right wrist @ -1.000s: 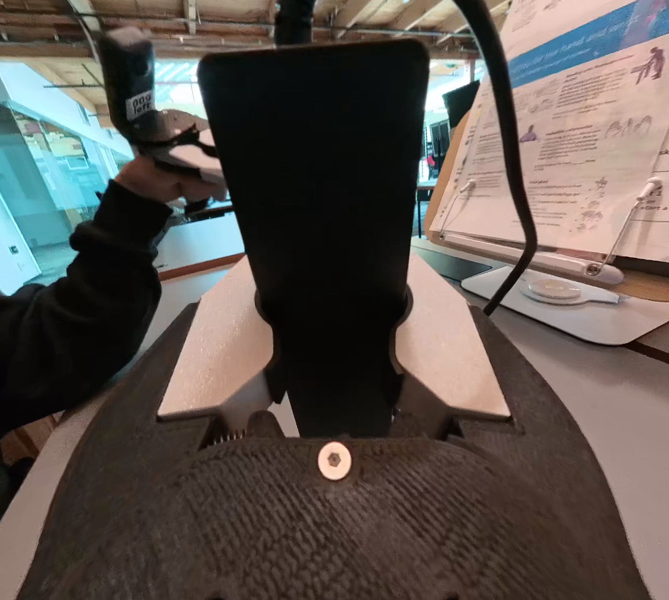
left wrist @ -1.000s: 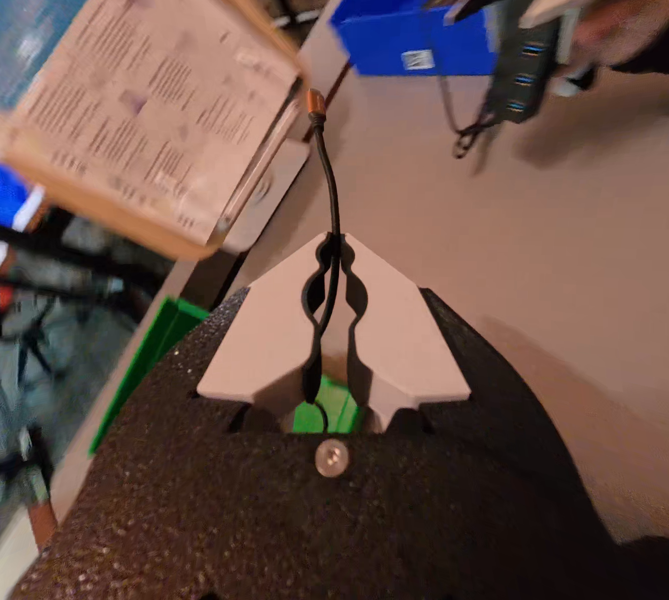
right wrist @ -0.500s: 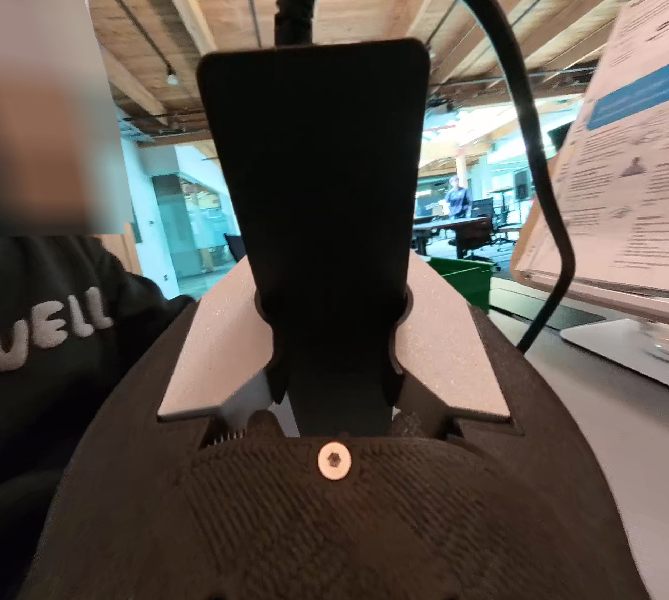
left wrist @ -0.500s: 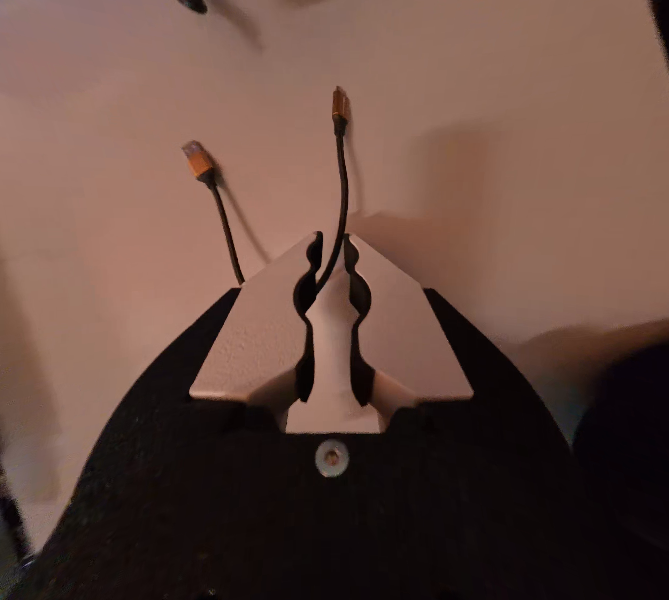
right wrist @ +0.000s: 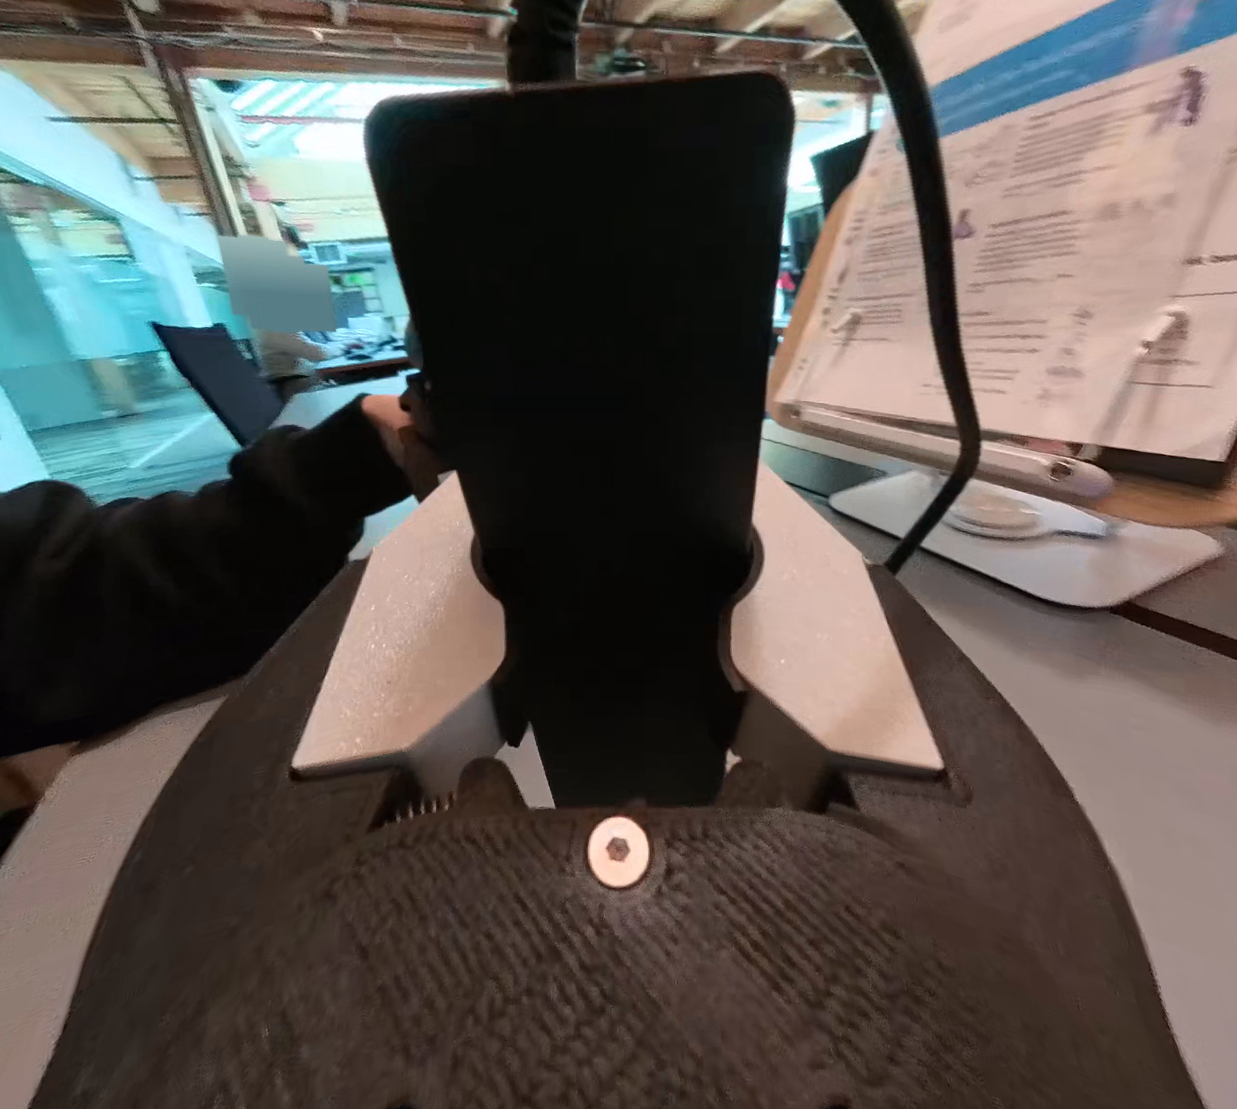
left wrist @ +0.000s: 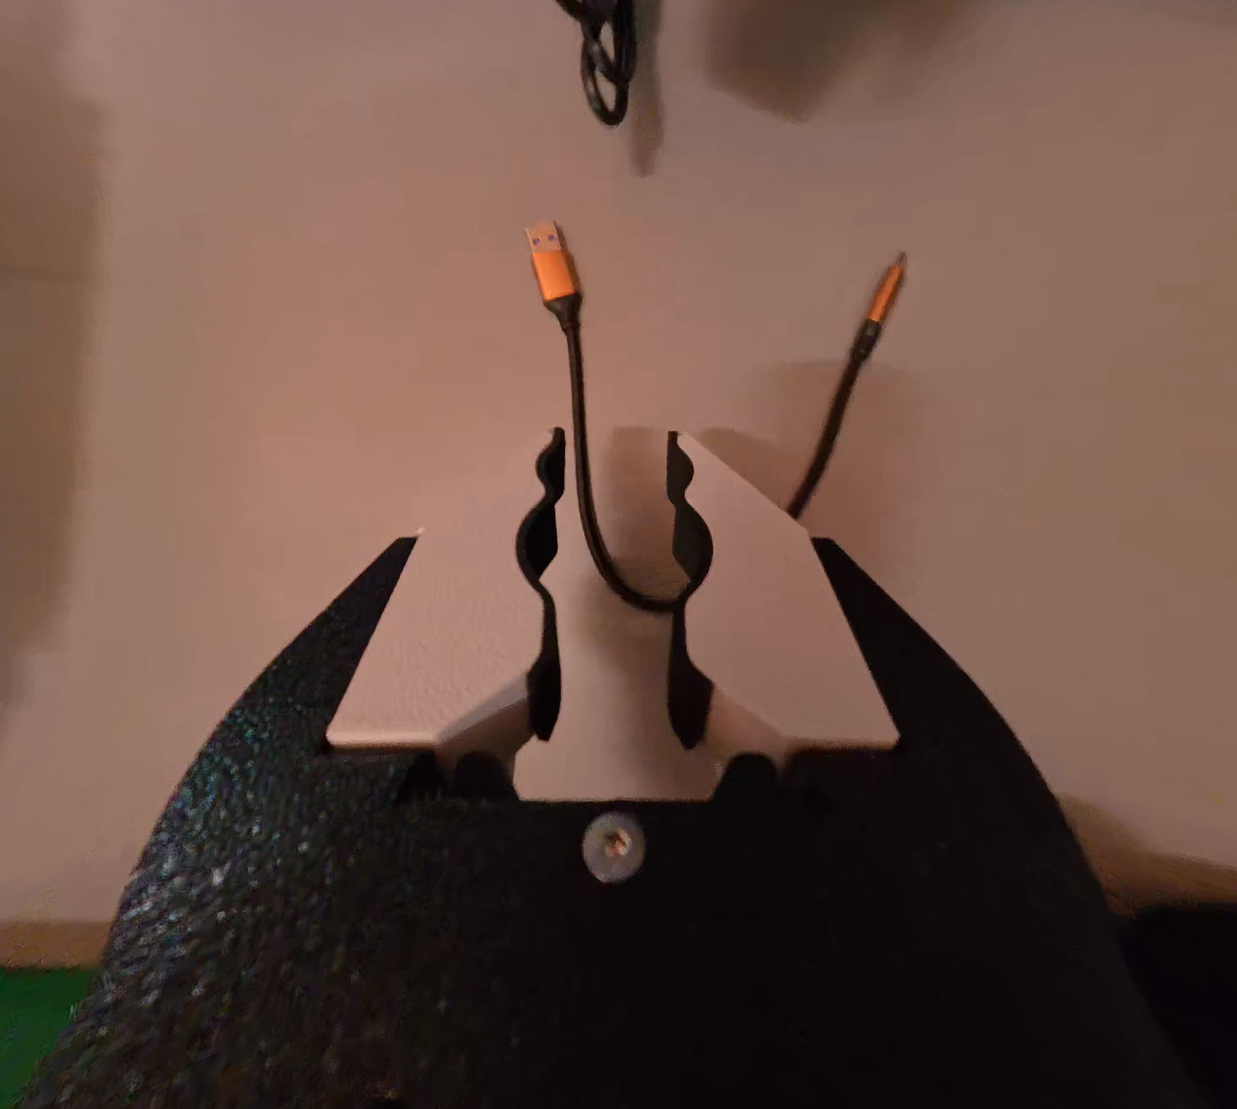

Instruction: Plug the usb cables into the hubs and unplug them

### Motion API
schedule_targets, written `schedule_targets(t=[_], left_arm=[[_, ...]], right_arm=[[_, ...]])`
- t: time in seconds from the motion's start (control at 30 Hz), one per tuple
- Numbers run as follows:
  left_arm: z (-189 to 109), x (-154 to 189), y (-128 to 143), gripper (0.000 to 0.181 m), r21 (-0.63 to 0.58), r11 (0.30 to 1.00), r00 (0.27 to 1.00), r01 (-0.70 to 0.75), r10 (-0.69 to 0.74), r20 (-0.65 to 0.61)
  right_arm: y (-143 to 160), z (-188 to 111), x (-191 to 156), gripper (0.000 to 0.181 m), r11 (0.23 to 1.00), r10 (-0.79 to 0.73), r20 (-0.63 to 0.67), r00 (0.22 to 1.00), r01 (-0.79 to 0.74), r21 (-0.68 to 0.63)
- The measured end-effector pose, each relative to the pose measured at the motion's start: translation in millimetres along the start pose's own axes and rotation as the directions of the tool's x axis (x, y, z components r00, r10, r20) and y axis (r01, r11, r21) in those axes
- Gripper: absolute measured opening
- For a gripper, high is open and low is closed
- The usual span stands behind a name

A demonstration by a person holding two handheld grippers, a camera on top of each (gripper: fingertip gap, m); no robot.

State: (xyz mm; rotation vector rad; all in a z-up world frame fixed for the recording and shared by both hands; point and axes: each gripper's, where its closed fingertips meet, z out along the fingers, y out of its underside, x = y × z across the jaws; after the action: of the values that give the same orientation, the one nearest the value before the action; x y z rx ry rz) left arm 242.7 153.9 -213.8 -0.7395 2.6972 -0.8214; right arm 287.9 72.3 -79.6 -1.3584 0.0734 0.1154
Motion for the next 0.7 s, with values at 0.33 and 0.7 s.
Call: schedule_targets(t=[0.33,0.7], left_arm=[[54,-13,-1,0.025,-0.114,0.991,0.990,-0.067,0.080,0.112],[66,-10,-14,0.016,0.024,0.999,0.998,0.045,-0.046,0.044]], right_arm=[[10,-1,8,0.063,0.997,-0.027,-0.042,0.999,0.024,-0.071],[-9,-11,-50,0.063,0.994,0.097,0.352,0.931,-0.108,0.014]])
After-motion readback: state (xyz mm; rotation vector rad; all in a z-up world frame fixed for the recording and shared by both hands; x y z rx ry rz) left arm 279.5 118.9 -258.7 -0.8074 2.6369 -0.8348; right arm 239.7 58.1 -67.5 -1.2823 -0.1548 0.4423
